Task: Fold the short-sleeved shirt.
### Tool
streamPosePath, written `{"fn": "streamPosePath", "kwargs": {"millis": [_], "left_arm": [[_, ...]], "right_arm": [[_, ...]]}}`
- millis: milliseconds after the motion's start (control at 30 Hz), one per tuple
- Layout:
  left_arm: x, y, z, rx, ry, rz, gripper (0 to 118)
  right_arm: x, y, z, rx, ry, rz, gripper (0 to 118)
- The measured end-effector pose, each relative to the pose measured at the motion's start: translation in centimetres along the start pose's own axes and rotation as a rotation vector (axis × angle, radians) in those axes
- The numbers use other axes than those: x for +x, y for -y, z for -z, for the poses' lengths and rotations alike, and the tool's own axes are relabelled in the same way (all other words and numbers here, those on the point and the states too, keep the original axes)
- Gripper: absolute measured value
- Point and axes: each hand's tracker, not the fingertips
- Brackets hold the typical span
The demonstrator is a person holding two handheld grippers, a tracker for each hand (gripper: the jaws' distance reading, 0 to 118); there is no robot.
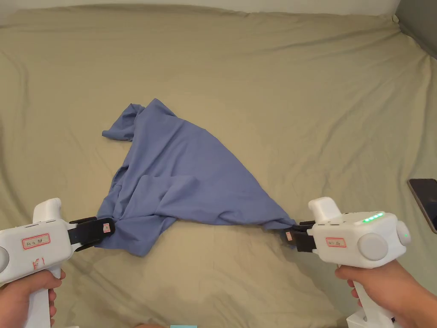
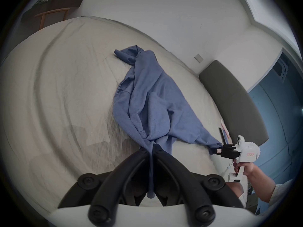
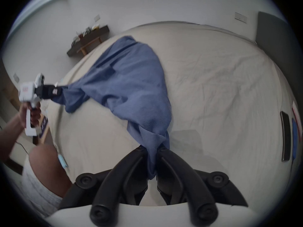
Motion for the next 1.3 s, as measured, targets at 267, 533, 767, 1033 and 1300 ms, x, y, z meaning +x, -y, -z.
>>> {"fn": "streamPosePath", "kwargs": {"millis": [267, 533, 767, 1033, 1300], "left_arm": [[1.1, -2.7, -4.2, 0.126, 0.126, -0.088, 1], [3.8, -6.5, -9.7, 0.257, 0.214, -0.083, 1], [6.2, -8.9, -15.3, 0.348, 0.270, -0.073, 1], [10.6, -11.5, -21.8, 0.452, 0.348, -0.064, 1], [15.8, -15.1, -27.9, 0.558, 0.392, -0.040, 1]], "right_arm": [[0.9, -2.9, -5.0, 0.168, -0.140, 0.190, 6], [-1.8, -6.4, -12.2, 0.311, -0.173, 0.206, 6], [-3.4, -8.1, -18.5, 0.435, -0.192, 0.236, 6], [-5.2, -10.3, -25.5, 0.586, -0.246, 0.209, 6], [-5.6, -14.4, -32.5, 0.727, -0.278, 0.244, 6]]}}
